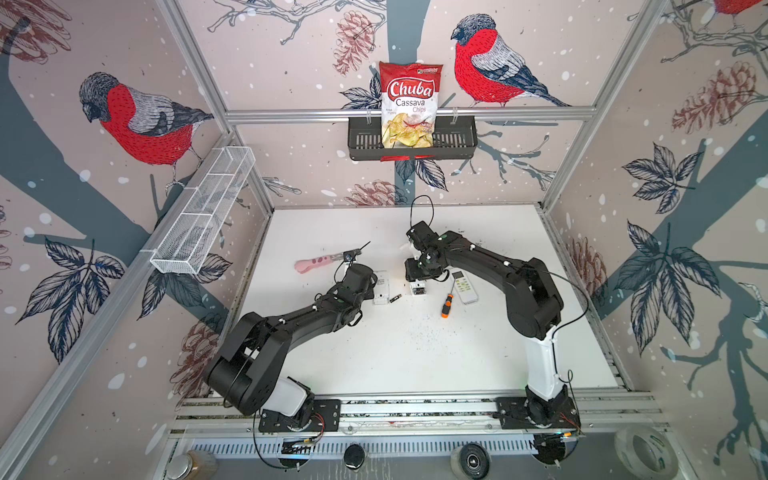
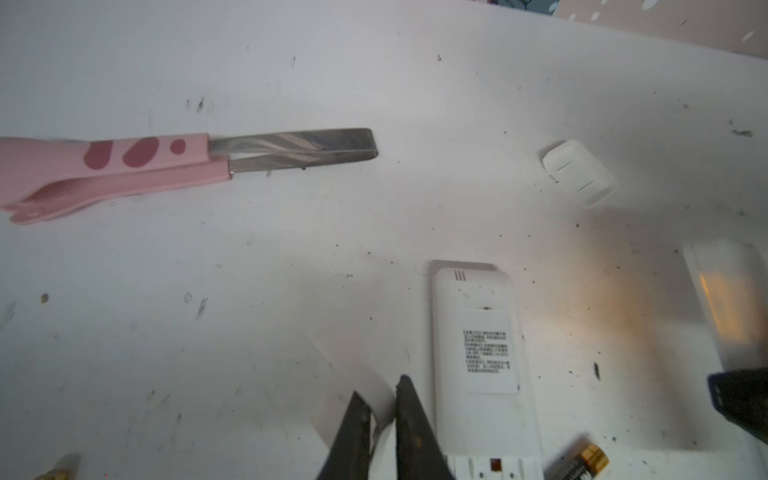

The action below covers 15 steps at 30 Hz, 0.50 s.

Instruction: Unload the batteries from the remote control

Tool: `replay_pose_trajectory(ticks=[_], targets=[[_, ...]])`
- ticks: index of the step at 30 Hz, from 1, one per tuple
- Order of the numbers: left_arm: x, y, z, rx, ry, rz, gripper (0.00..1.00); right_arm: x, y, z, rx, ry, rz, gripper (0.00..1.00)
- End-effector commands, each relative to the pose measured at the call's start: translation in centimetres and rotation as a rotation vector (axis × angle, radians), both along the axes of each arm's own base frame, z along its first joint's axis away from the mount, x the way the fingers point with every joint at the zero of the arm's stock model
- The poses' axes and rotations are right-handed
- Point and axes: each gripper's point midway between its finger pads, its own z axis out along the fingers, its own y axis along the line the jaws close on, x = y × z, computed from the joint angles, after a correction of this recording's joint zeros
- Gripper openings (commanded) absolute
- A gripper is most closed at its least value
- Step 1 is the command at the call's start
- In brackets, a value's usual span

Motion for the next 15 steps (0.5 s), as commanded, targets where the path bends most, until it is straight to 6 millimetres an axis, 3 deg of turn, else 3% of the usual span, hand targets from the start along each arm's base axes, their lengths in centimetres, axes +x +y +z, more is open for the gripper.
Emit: replay_pose_trajectory(ticks=[1,7,15], targets=[[-0.3,0.0,-1.1,-0.014,0.043,-0.004,0.2,-0.2,-1.1,-0.8,-0.062,-0.003,0.005,0.28],[0.0,0.7,-1.7,-0.034,0.049,0.01,0.36,-1.3,-1.8,-2.3,-0.108,0.008,0.015,0.28],[0.5,0.9,0.5,-0.046,-0.008,0.024,0.63,-1.7,-1.6,-3.5,-0.16,0.01,0.031,0.28]])
